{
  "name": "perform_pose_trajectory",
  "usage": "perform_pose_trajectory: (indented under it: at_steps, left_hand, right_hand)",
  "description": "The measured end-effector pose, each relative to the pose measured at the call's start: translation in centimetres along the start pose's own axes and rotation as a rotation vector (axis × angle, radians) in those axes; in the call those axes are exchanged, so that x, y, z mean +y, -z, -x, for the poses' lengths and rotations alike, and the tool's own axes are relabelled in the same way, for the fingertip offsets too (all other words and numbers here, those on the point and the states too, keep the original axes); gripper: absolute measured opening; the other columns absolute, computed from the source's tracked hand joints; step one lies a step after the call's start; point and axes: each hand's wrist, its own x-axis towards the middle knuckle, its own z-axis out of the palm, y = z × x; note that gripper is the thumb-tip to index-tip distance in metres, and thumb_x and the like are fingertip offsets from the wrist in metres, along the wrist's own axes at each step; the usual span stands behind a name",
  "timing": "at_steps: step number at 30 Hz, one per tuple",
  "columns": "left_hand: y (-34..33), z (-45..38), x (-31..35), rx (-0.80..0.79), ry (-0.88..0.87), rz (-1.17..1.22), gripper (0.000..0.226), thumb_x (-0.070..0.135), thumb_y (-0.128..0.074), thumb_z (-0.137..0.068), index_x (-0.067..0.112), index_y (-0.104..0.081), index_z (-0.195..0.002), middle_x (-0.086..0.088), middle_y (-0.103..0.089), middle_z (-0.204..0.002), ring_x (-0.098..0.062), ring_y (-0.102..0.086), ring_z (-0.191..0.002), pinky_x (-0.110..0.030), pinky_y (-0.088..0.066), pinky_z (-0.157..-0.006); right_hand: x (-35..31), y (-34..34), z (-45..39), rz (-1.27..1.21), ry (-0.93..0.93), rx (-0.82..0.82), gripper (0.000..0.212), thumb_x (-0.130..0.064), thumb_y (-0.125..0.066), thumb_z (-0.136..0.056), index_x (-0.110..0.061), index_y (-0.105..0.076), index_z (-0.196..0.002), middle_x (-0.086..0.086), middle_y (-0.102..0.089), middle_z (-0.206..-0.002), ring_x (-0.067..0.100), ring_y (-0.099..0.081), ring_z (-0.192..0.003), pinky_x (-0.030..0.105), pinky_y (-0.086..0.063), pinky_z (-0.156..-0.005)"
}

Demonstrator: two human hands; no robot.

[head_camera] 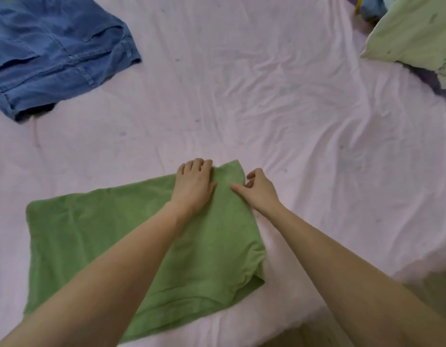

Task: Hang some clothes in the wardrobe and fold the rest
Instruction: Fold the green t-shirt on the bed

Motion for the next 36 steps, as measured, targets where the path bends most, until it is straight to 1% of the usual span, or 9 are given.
perform_pose_trajectory:
  at_steps: [4, 8, 12, 17, 21, 24, 26, 30, 36]
  left_hand:
    - [-1.0, 2.2, 2.0, -0.034, -0.258, -0.066, 0.055, 0.029, -0.052, -0.094, 0.010, -0.037, -0.143, -0.011, -0.039, -0.146, -0.031, -0.034, -0.136, -0.039, -0.024, -0.112]
    - [-2.5, 5.4, 2.7, -0.211, -0.424, -0.226, 0.058, 0.030, -0.034, -0.102, 0.019, -0.010, -0.153, -0.002, -0.012, -0.160, -0.021, -0.011, -0.147, -0.035, -0.009, -0.118]
    - [-2.9, 6.9, 2.8, -0.233, -0.370, -0.309, 0.067, 0.035, -0.037, -0.100, 0.020, 0.002, -0.153, -0.002, 0.000, -0.161, -0.022, -0.005, -0.148, -0.040, -0.009, -0.119]
    - [-3.3, 8.0, 2.3, -0.307, -0.327, -0.355, 0.070, 0.042, -0.037, -0.100, 0.019, 0.002, -0.153, -0.004, 0.007, -0.161, -0.024, 0.004, -0.148, -0.044, -0.007, -0.119]
    - [-2.8, 10.2, 1.5, -0.334, -0.312, -0.323, 0.068, 0.041, -0.039, -0.099, 0.019, -0.004, -0.154, -0.004, 0.005, -0.161, -0.024, 0.001, -0.148, -0.041, -0.010, -0.119]
    - [-2.4, 11.7, 0.4, -0.377, -0.295, -0.285, 0.069, 0.040, -0.042, -0.098, 0.019, -0.007, -0.153, -0.004, 0.003, -0.161, -0.023, -0.003, -0.148, -0.040, -0.016, -0.118]
    - [-1.8, 12.7, -0.6, -0.408, -0.281, -0.276, 0.069, 0.039, -0.043, -0.097, 0.020, -0.008, -0.153, -0.003, 0.002, -0.161, -0.023, -0.006, -0.148, -0.039, -0.018, -0.118]
    - [-0.2, 14.4, -3.4, -0.397, -0.171, -0.176, 0.065, 0.040, -0.046, -0.097, 0.019, -0.019, -0.152, -0.004, -0.012, -0.160, -0.022, -0.019, -0.145, -0.037, -0.023, -0.114]
    - [4.7, 18.0, -13.9, -0.155, 0.137, -0.075, 0.040, 0.034, -0.047, -0.096, 0.016, -0.047, -0.131, -0.006, -0.039, -0.145, -0.028, -0.042, -0.127, -0.038, -0.038, -0.099]
  right_hand:
    - [2.8, -2.3, 4.8, -0.056, -0.135, -0.057, 0.059, -0.041, -0.077, -0.072, -0.012, -0.045, -0.113, 0.005, -0.061, -0.108, 0.025, -0.060, -0.098, 0.031, -0.047, -0.077]
    - [5.1, -3.8, 8.6, 0.021, -0.174, -0.095, 0.040, -0.026, -0.073, -0.071, -0.009, -0.064, -0.107, 0.010, -0.068, -0.106, 0.030, -0.063, -0.099, 0.032, -0.051, -0.079]
    - [6.4, -2.9, 10.2, -0.069, -0.313, 0.064, 0.012, -0.009, -0.062, -0.074, -0.017, -0.052, -0.073, 0.006, -0.060, -0.083, 0.027, -0.059, -0.083, 0.030, -0.045, -0.068]
    - [8.1, -2.9, 12.5, -0.033, -0.419, 0.394, 0.020, -0.012, -0.056, -0.083, -0.011, -0.048, -0.101, 0.009, -0.058, -0.105, 0.030, -0.058, -0.097, 0.032, -0.042, -0.071]
    - [8.0, -4.5, 14.5, 0.056, -0.179, 0.236, 0.043, -0.034, -0.068, -0.078, -0.015, -0.045, -0.109, 0.002, -0.053, -0.107, 0.023, -0.053, -0.098, 0.037, -0.045, -0.077]
    - [9.4, -4.0, 15.2, 0.207, -0.354, 0.264, 0.016, -0.018, -0.052, -0.088, -0.011, -0.051, -0.102, 0.013, -0.060, -0.107, 0.032, -0.059, -0.095, 0.034, -0.045, -0.073]
    - [9.5, -3.8, 16.1, 0.329, -0.412, 0.361, 0.017, -0.007, -0.047, -0.088, -0.009, -0.053, -0.104, 0.014, -0.058, -0.112, 0.033, -0.056, -0.099, 0.036, -0.044, -0.076]
    - [4.6, -6.7, 16.7, 0.459, 0.031, 0.426, 0.023, -0.001, -0.052, -0.080, -0.007, -0.058, -0.102, 0.014, -0.058, -0.103, 0.034, -0.053, -0.095, 0.040, -0.041, -0.076]
    - [-8.2, -16.3, 15.2, 0.422, 0.457, 0.047, 0.024, -0.008, -0.048, -0.087, -0.008, -0.058, -0.109, 0.013, -0.059, -0.109, 0.032, -0.055, -0.100, 0.041, -0.045, -0.084]
